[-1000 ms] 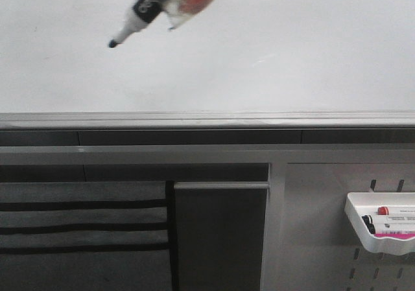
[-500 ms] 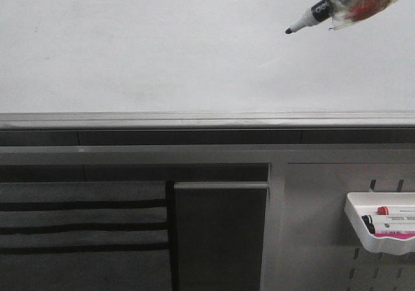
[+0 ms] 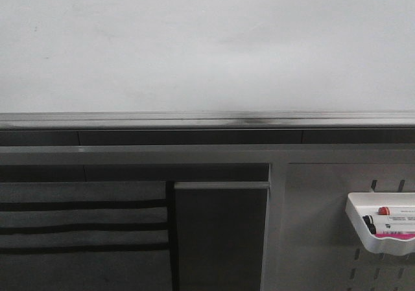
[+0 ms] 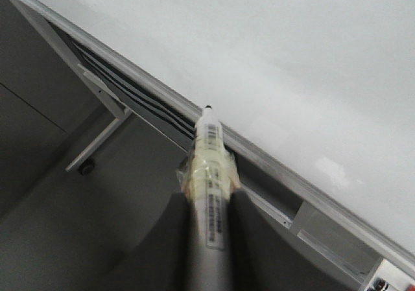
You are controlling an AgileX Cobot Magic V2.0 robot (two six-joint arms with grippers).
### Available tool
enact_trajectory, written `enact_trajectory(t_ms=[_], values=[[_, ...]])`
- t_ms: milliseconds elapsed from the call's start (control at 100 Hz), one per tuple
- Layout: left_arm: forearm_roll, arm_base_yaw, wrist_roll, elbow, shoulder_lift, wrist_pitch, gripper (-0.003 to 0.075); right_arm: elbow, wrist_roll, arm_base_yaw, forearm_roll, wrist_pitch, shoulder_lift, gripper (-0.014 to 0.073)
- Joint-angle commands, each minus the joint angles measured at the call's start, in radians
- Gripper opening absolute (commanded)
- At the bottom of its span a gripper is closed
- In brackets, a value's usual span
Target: Write number 3 on whiteboard
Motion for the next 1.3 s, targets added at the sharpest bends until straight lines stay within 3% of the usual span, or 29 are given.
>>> enact_trajectory(t_ms=[0, 80, 130, 210, 520, 650, 840, 1290], values=[[-0.018, 0.004, -0.009, -0.026, 0.0, -0.07, 0.0421, -0.129, 0.0, -0.021, 0.021, 0.036, 0.06, 0.0021], [-0.003, 0.004, -0.009, -0.026, 0.0, -0.07, 0.0421, -0.212, -0.051, -0.087, 0.143, 0.15, 0.148, 0.0021], [0.001, 0.004, -0.009, -0.026, 0.0, -0.07, 0.0421, -0.246, -0.157, -0.135, 0.273, 0.242, 0.192, 0.0021], [0.002, 0.004, -0.009, -0.026, 0.0, -0.07, 0.0421, -0.257, -0.263, -0.178, 0.404, 0.265, 0.236, 0.0021], [0.002, 0.004, -0.009, -0.026, 0.0, -0.073, 0.0421, -0.364, -0.268, -0.144, 0.341, 0.19, 0.341, 0.0021], [0.002, 0.004, -0.009, -0.026, 0.0, -0.077, 0.0421, -0.426, -0.218, -0.138, 0.24, 0.18, 0.378, 0.0021], [0.002, 0.004, -0.009, -0.026, 0.0, -0.079, 0.0421, -0.432, -0.218, -0.08, 0.173, 0.134, 0.388, 0.0021], [0.002, 0.004, -0.009, -0.026, 0.0, -0.099, 0.0421, -0.432, -0.216, -0.08, 0.119, 0.047, 0.427, 0.0021]])
